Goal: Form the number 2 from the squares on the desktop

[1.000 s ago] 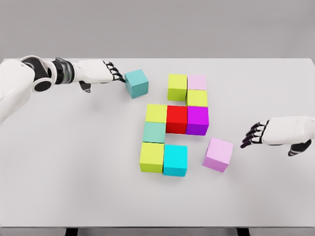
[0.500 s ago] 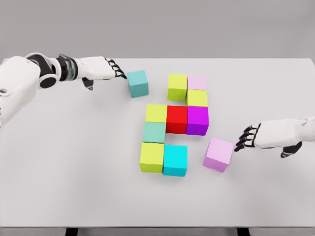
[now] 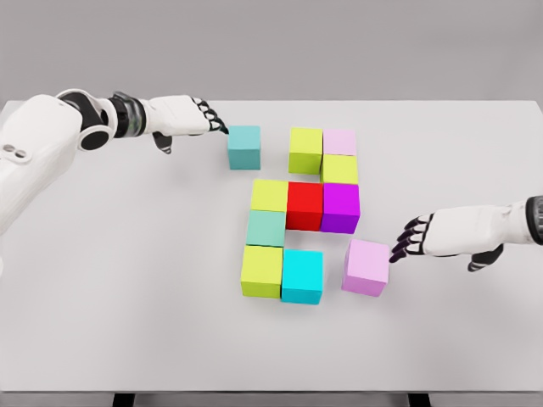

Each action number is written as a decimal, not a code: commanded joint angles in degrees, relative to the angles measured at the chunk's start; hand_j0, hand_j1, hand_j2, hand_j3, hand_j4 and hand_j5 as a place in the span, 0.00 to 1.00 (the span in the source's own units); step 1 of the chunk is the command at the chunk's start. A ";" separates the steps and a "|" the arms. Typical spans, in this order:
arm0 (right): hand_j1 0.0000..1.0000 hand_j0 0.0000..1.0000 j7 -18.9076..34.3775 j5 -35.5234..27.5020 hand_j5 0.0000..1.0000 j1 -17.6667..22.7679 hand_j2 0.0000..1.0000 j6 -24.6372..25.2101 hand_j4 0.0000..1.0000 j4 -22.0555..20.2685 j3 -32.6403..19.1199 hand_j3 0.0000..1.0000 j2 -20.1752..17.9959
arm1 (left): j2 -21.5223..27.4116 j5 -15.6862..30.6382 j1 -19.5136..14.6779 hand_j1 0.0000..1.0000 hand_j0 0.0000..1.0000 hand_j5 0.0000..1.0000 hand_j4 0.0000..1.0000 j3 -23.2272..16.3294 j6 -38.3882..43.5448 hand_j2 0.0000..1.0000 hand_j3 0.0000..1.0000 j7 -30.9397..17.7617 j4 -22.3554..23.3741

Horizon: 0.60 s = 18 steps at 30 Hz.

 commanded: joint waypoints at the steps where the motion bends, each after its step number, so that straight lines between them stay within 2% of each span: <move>1: 0.99 0.99 -0.01 -0.23 0.99 0.00 0.99 0.11 0.99 0.12 -0.04 0.99 0.61 | 0.23 0.29 0.00 1.00 1.00 1.00 1.00 0.94 0.06 1.00 1.00 -0.02 -0.03; 5: 0.99 0.99 -0.01 0.56 0.99 0.00 0.99 0.11 0.99 0.39 -0.21 0.99 0.96 | 2.60 1.35 0.18 1.00 1.00 1.00 1.00 0.68 0.06 1.00 1.00 -0.02 -0.82; 7: 0.99 0.99 -0.01 0.82 0.99 0.00 0.99 0.11 0.99 2.06 -0.39 0.99 0.96 | 4.36 2.14 0.18 1.00 1.00 1.00 1.00 0.41 0.06 1.00 1.00 -0.02 -2.40; 18: 0.99 0.99 -0.01 0.91 0.99 0.00 0.99 0.11 0.99 3.03 -0.74 0.99 2.72 | 5.85 1.96 0.62 1.00 1.00 1.00 1.00 -3.10 0.06 1.00 1.00 -0.11 -7.76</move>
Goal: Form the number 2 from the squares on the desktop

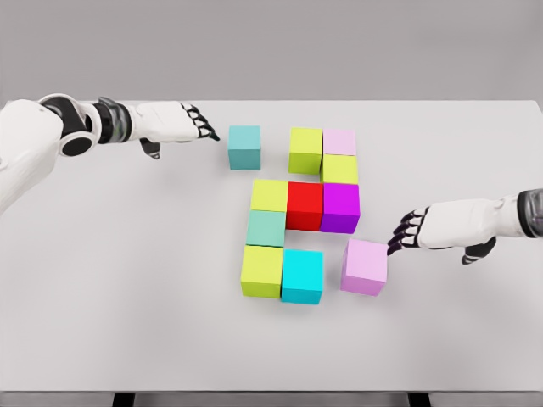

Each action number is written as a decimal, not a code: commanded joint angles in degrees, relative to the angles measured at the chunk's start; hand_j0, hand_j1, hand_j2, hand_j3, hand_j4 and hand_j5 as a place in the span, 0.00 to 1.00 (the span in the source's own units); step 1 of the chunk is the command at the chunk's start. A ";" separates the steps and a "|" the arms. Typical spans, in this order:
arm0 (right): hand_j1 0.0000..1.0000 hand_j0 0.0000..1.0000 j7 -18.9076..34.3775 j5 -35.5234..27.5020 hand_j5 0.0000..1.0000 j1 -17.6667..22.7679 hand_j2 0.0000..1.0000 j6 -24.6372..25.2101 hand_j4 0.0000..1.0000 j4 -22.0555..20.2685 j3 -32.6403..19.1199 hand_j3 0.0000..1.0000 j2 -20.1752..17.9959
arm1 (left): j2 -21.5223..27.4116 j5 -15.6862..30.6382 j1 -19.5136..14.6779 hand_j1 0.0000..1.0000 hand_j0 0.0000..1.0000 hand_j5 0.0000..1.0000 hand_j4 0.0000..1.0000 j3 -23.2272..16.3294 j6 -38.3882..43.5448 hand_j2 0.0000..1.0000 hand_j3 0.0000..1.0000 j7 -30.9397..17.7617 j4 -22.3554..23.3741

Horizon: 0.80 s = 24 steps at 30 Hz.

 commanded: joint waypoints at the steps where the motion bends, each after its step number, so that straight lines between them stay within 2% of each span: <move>1: 0.99 0.99 -0.01 -0.22 0.99 0.00 0.99 0.11 0.99 -0.02 -0.05 0.99 0.20 | 0.48 0.23 0.00 1.00 1.00 1.00 1.00 -0.31 0.05 1.00 1.00 0.00 -1.08; 12: 0.99 0.99 -0.01 -0.04 0.99 0.00 0.99 0.11 0.99 -2.48 0.03 0.99 0.28 | 0.66 0.23 0.35 1.00 1.00 1.00 1.00 -1.10 0.05 1.00 1.00 0.09 -2.31; 24: 0.99 0.99 -0.01 -0.04 0.99 0.00 0.99 0.11 0.99 -2.04 0.12 0.99 -0.33 | -0.05 0.23 0.70 1.00 1.00 1.00 1.00 -1.19 0.05 1.00 1.00 0.00 -3.54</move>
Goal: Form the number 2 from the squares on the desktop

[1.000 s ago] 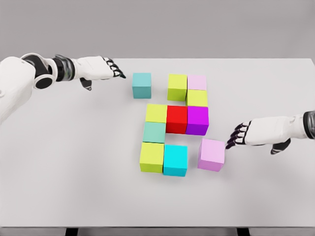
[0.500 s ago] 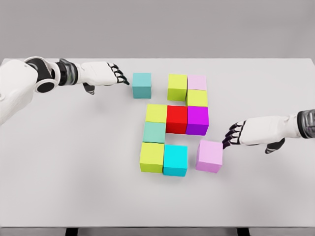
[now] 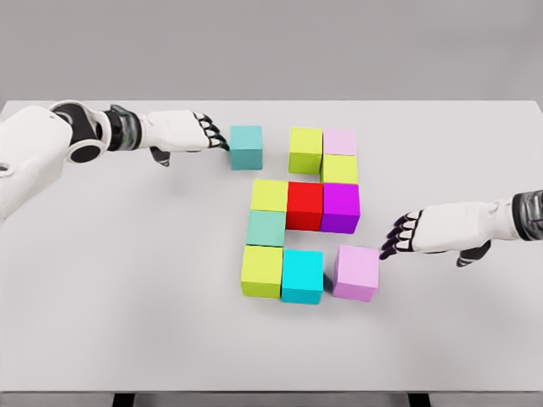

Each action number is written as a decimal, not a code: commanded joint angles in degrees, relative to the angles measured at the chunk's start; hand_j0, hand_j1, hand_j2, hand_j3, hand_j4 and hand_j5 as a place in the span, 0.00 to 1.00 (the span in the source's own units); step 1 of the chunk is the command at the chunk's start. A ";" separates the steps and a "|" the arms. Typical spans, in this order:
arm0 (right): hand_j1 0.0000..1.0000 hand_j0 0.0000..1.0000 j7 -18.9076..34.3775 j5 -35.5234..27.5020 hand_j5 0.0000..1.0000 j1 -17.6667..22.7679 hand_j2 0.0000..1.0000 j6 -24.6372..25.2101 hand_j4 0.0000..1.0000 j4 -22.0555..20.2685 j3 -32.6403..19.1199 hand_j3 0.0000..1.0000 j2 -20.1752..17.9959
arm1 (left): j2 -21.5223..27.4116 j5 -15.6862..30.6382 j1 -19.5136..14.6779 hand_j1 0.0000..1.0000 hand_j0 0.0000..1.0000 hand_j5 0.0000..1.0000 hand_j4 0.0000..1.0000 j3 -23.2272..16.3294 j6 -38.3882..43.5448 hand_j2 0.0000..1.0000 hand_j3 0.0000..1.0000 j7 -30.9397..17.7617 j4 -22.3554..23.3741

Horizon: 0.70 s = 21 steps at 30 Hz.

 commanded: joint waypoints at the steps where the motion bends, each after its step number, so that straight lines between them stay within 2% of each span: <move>1: 0.99 0.99 -0.01 -0.25 0.99 0.00 0.99 0.12 0.99 0.03 0.09 0.99 -0.16 | -0.25 0.21 0.09 1.00 1.00 1.00 1.00 0.11 0.05 1.00 1.00 0.02 -0.05; 12: 0.99 0.99 -0.01 -0.25 0.99 0.09 0.99 0.12 0.99 -0.41 0.53 0.99 -1.66 | -0.51 0.30 0.09 1.00 1.00 1.00 1.00 0.29 0.05 1.00 1.00 0.02 0.56; 16: 0.99 0.99 -0.01 -0.25 0.99 0.70 0.99 0.12 0.99 -4.54 0.62 0.99 -3.33 | -0.43 0.21 -0.09 1.00 1.00 1.00 1.00 0.46 0.05 1.00 1.00 0.11 1.53; 21: 0.99 0.99 -0.01 -0.25 0.99 0.88 0.99 0.12 0.99 -4.98 1.41 0.99 -3.15 | -0.60 0.12 -0.79 1.00 1.00 1.00 1.00 0.46 0.05 1.00 1.00 0.10 3.38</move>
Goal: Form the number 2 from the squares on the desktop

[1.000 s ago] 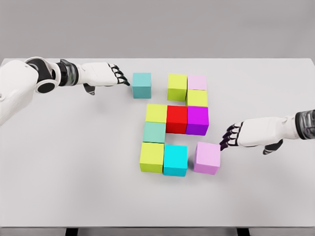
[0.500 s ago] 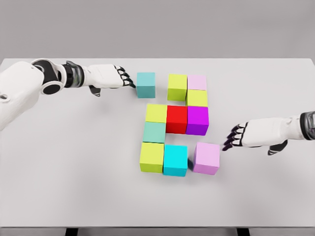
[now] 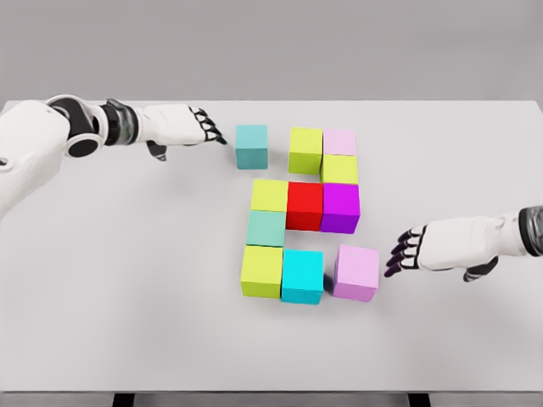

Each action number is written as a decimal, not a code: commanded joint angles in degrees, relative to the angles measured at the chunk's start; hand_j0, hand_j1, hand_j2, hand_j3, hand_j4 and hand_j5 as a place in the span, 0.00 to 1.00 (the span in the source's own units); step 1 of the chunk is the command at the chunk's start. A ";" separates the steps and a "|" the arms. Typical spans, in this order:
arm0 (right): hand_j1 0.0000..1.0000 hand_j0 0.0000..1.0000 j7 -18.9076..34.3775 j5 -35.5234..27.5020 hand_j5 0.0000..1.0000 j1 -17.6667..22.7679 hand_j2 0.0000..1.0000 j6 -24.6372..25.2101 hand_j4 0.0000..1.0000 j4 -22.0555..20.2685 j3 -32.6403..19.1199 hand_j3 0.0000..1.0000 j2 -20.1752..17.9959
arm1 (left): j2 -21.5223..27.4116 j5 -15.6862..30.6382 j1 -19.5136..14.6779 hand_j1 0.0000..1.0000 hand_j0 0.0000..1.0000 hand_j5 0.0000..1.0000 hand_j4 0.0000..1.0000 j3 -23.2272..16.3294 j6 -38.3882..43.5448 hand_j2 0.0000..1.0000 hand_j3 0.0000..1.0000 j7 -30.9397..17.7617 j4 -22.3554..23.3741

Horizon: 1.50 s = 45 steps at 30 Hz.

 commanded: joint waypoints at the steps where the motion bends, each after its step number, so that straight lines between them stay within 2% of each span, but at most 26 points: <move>1: 0.99 0.99 -0.01 -0.23 0.99 0.00 0.99 0.12 0.99 -0.45 0.22 0.99 0.12 | -0.12 0.13 0.00 1.00 1.00 1.00 1.00 0.15 0.05 1.00 1.00 -0.04 0.75; 13: 0.99 0.99 -0.01 0.56 0.99 0.00 0.99 0.12 0.99 1.13 -0.04 0.99 1.53 | -3.72 -0.22 0.00 1.00 1.00 1.00 1.00 0.15 0.05 1.00 1.00 0.05 2.33; 23: 0.99 0.99 -0.01 0.73 0.99 0.00 0.99 0.12 0.99 0.69 0.05 0.99 2.84 | -3.90 -0.13 -0.09 1.00 1.00 1.00 1.00 0.24 0.05 1.00 1.00 0.05 2.33; 37: 0.99 0.99 -0.01 0.82 0.99 0.00 0.99 0.12 0.99 -0.28 -0.22 0.99 2.84 | -4.69 -0.04 -0.18 1.00 1.00 1.00 1.00 0.24 0.05 1.00 1.00 -0.04 2.33; 39: 0.99 0.99 -0.01 0.82 0.99 0.00 0.99 0.12 0.99 -0.01 -0.39 0.99 2.76 | -5.13 -0.13 -0.18 1.00 1.00 1.00 1.00 0.24 0.05 1.00 1.00 -0.04 2.33; 42: 0.99 0.99 -0.01 1.52 0.99 -0.18 0.99 0.12 0.99 2.79 -0.66 0.99 3.55 | -5.39 -0.31 -0.18 1.00 1.00 1.00 1.00 0.24 0.05 1.00 1.00 -0.04 2.50; 45: 0.99 0.99 -0.01 1.52 0.99 -0.26 0.99 0.12 0.99 2.89 -0.66 0.99 3.64 | -5.57 -0.31 -0.18 1.00 1.00 1.00 1.00 0.24 0.05 1.00 1.00 -0.04 2.50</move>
